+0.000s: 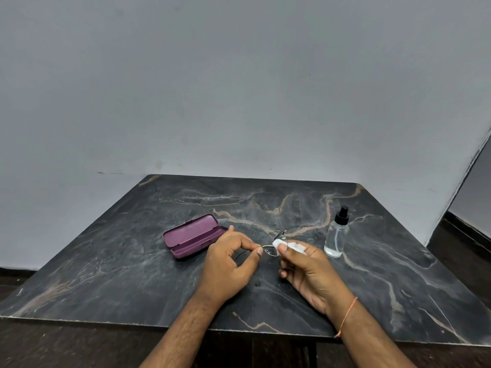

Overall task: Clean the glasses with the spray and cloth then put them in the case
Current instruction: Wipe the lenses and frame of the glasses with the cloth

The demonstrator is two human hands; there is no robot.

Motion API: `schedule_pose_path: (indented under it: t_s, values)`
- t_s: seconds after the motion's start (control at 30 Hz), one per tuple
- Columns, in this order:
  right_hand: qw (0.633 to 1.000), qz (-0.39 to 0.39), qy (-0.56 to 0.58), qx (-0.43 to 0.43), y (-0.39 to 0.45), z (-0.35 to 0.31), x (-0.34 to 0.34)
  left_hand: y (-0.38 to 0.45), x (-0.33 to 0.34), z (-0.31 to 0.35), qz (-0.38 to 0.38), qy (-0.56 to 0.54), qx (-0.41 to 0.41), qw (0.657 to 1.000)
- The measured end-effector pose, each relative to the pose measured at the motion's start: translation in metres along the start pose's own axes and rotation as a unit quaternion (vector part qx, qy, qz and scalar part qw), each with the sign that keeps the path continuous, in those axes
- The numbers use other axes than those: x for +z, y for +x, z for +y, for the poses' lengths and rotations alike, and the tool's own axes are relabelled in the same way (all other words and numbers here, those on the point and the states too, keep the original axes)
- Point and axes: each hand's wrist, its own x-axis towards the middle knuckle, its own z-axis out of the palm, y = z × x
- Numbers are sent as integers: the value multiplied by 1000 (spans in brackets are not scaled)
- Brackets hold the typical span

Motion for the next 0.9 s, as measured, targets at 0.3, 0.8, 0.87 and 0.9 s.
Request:
schedule_pose_path:
  t_s: [0.3,0.8,0.87,0.9]
  values:
    - [999,-40,-10,14,-5,-4,2,-1,-1,0,-15,-22,-16,1000]
    - [994,-71,58,56,-2,-5,-6,-1,1,-1,-39,-13,-7,999]
    - [995,-47,73,47,-2,-5,-6,-1,1,0,-40,-7,-4,999]
    - [995,-38,80,43,-2,-5,-6,0,1,0,-40,-4,-2,999]
